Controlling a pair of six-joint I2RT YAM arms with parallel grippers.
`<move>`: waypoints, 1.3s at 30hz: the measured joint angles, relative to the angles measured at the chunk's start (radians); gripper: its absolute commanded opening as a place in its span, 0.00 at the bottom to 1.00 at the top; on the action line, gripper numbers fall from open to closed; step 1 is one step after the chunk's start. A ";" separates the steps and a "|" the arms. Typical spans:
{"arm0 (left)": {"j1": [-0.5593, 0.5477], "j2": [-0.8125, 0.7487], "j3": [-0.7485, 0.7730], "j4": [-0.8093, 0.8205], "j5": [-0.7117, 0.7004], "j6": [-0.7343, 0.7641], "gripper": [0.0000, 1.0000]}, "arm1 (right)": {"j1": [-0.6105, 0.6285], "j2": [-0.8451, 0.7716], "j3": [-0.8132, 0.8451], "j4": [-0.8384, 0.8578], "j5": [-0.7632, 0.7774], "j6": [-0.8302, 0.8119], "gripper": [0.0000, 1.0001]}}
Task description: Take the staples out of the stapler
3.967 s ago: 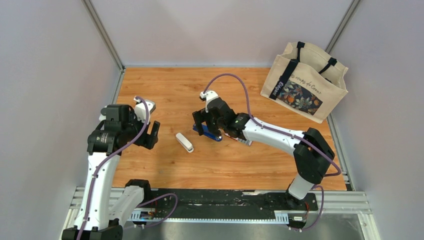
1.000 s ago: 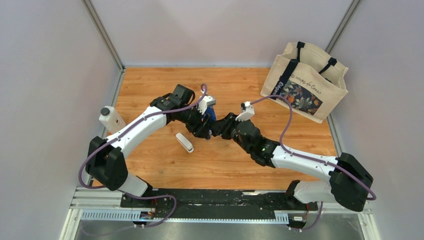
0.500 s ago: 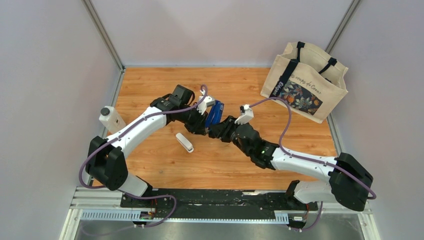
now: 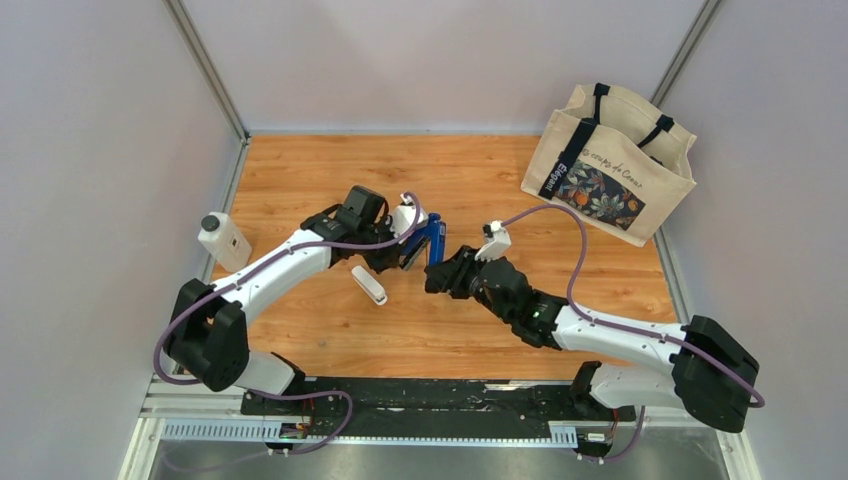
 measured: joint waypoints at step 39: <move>-0.197 0.050 -0.197 0.366 -0.480 0.477 0.06 | 0.027 -0.303 -0.218 -0.220 -0.147 -0.162 0.00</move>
